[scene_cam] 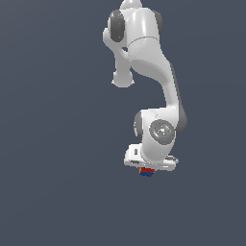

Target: Pick up the object and move it to a goal position.

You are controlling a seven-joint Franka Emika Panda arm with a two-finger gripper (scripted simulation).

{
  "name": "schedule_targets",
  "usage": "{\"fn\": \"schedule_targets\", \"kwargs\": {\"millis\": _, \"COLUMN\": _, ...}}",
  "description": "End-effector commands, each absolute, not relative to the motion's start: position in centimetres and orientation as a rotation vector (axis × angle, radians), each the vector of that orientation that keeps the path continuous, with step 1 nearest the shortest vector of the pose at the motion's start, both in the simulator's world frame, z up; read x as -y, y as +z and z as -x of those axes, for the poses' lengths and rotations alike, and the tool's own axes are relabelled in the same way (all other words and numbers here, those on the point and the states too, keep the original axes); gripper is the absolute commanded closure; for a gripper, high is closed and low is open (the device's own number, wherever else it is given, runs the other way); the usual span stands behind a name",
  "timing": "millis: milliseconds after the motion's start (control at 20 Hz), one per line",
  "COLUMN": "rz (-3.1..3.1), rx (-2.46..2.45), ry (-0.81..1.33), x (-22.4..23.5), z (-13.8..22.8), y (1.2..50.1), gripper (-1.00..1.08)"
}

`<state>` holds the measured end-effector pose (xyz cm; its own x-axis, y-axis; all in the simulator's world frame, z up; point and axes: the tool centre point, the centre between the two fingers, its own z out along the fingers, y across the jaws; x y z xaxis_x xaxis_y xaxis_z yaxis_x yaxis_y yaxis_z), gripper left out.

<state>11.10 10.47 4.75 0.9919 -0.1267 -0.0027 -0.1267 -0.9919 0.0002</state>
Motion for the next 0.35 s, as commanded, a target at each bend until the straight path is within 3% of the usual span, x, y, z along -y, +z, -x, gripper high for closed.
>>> {"fn": "schedule_targets", "kwargs": {"millis": 0, "rz": 3.135, "rx": -0.202, "ry": 0.001, "x": -11.02, "z": -11.41, "y": 4.94, "gripper": 1.08}}
{"fn": "schedule_targets", "kwargs": {"millis": 300, "rz": 3.135, "rx": -0.202, "ry": 0.001, "x": -11.05, "z": -11.52, "y": 4.94, "gripper": 1.08}}
